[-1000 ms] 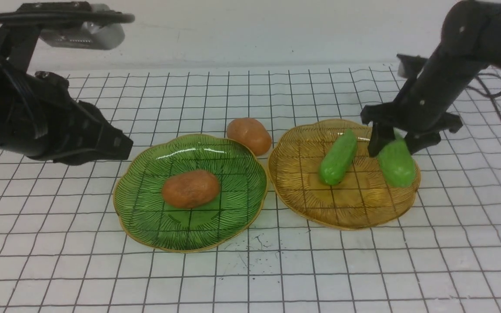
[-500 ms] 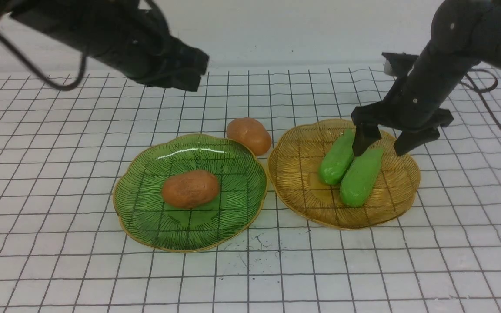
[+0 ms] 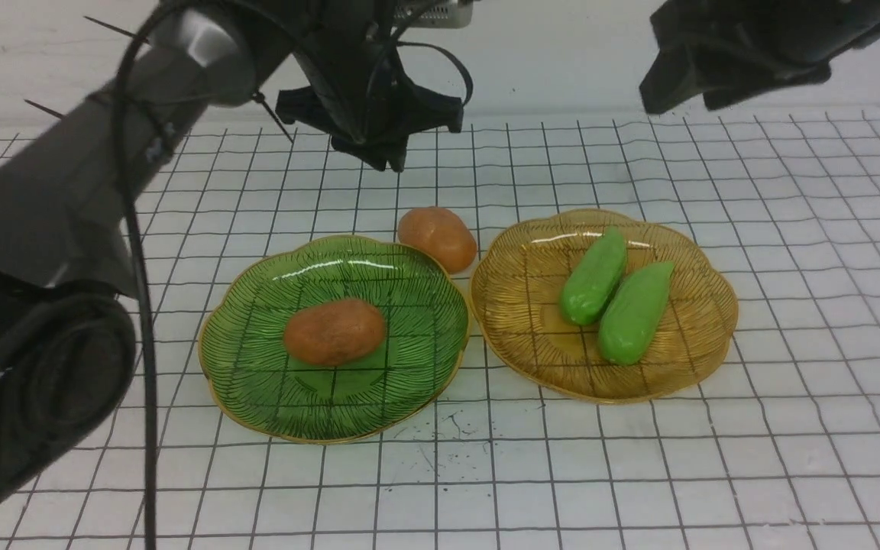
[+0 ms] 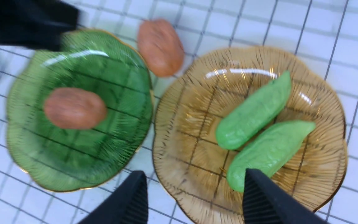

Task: Put different types of vegetables on the plate.
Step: 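Put the potatoes from the left side into the left plate with the left gripper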

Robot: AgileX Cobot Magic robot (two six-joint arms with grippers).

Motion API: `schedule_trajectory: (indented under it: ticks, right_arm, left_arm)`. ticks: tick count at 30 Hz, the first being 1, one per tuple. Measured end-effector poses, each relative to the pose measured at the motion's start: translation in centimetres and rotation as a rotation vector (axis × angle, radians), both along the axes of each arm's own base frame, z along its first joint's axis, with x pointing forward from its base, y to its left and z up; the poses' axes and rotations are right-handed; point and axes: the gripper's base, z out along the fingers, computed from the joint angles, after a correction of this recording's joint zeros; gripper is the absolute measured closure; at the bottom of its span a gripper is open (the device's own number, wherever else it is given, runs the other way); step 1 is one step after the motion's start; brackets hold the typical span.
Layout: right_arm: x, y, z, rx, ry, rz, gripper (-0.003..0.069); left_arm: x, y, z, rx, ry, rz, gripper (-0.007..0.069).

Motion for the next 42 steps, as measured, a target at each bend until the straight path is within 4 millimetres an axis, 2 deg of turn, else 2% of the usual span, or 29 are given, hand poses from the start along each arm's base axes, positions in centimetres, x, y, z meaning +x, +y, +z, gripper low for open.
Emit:
schedule_trajectory:
  ticks: [2, 3, 5, 9, 10, 12, 18, 27, 31, 35, 37, 42]
  right_arm:
    - [-1.4, -0.5, 1.5, 0.001, -0.046, -0.003, 0.0288]
    - [-1.6, -0.6, 1.6, 0.0, -0.048, -0.003, 0.0288]
    - [-3.2, -1.2, 2.6, -0.013, -0.081, -0.009, 0.029]
    - [-5.2, -1.9, 3.2, -0.024, -0.096, -0.01, 0.029]
    - [-5.4, -2.0, 3.2, -0.023, -0.097, -0.01, 0.029]
    - [-6.1, -2.2, 3.2, -0.029, -0.1, -0.006, 0.029]
    - [-6.5, -2.4, 3.0, -0.037, -0.095, 0.0, 0.029]
    - [-6.5, -2.3, 2.8, -0.04, -0.089, 0.002, 0.029]
    - [-6.5, -2.3, 2.8, -0.041, -0.09, 0.002, 0.029]
    - [-6.5, -2.3, 2.8, -0.041, -0.09, 0.002, 0.029]
    - [-6.5, -2.3, 2.8, -0.041, -0.09, 0.002, 0.029]
    - [-6.5, -2.3, 2.8, -0.041, -0.09, 0.002, 0.029]
  left_arm:
    - [0.8, -0.3, -1.3, -0.003, 0.004, 0.003, 0.0378]
    - [0.9, -0.4, -1.6, -0.002, 0.008, 0.004, 0.0368]
    - [1.8, -0.8, -3.3, -0.019, -0.001, 0.021, 0.0214]
    - [2.8, -1.3, -5.8, -0.058, 0.005, 0.077, 0.0008]
    - [2.8, -1.3, -5.9, -0.059, 0.007, 0.08, 0.0008]
    - [3.2, -1.4, -7.3, -0.069, 0.021, 0.102, -0.0048]
    - [3.9, -1.8, -9.8, -0.088, 0.035, 0.129, -0.0057]
    - [4.2, -2.1, -10.4, -0.125, 0.028, 0.138, -0.0032]
    - [4.4, -2.2, -10.3, -0.134, 0.008, 0.136, 0.0053]
    - [4.5, -2.2, -10.3, -0.142, 0.001, 0.136, 0.0204]
    - [4.6, -2.1, -10.2, -0.144, -0.005, 0.136, 0.0226]
    - [4.7, -2.0, -10.1, -0.13, -0.02, 0.104, 0.0226]
